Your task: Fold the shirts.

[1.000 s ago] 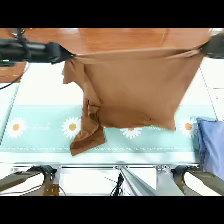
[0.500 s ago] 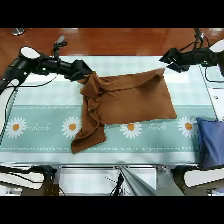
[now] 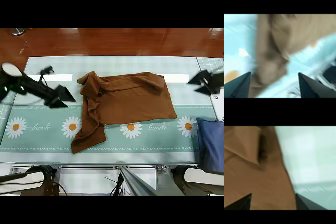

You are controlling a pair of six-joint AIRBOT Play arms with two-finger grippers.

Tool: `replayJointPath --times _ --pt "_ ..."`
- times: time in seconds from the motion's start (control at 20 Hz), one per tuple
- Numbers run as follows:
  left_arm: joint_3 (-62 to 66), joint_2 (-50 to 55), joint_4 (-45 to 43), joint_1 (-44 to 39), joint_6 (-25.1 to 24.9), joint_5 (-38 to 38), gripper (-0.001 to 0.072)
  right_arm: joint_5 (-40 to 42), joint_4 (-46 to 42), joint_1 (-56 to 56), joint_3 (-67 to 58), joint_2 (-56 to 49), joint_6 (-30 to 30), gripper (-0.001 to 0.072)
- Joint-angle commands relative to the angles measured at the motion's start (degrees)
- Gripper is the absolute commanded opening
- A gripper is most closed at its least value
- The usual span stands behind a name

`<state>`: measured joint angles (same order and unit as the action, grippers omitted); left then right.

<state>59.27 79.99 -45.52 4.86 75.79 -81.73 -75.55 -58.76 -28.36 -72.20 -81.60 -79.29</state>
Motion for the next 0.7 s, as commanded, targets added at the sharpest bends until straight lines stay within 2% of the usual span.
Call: replayJointPath --times 0.0,0.1,0.25,0.45,0.65 --pt "-16.4 -6.5 12.7 -6.1 -7.9 7.3 0.0706 7.9 -1.0 -3.3 18.8 10.9 2.8 0.0620" --pt "-19.3 -6.2 12.8 -11.8 -8.7 13.4 0.0706 10.9 4.1 -3.3 27.0 14.9 6.1 0.0620" --pt "-19.2 -4.8 15.0 -17.3 -7.5 20.6 0.0705 11.0 8.8 -3.3 33.1 17.0 9.6 0.0620" --pt "-19.1 -0.6 19.1 -19.8 -7.0 22.5 0.0704 10.9 8.8 -3.3 35.7 17.0 10.6 0.0620" --pt "-19.1 2.6 19.2 -21.0 -5.4 26.3 0.0704 10.9 9.0 -3.3 36.0 17.0 10.6 0.0620"
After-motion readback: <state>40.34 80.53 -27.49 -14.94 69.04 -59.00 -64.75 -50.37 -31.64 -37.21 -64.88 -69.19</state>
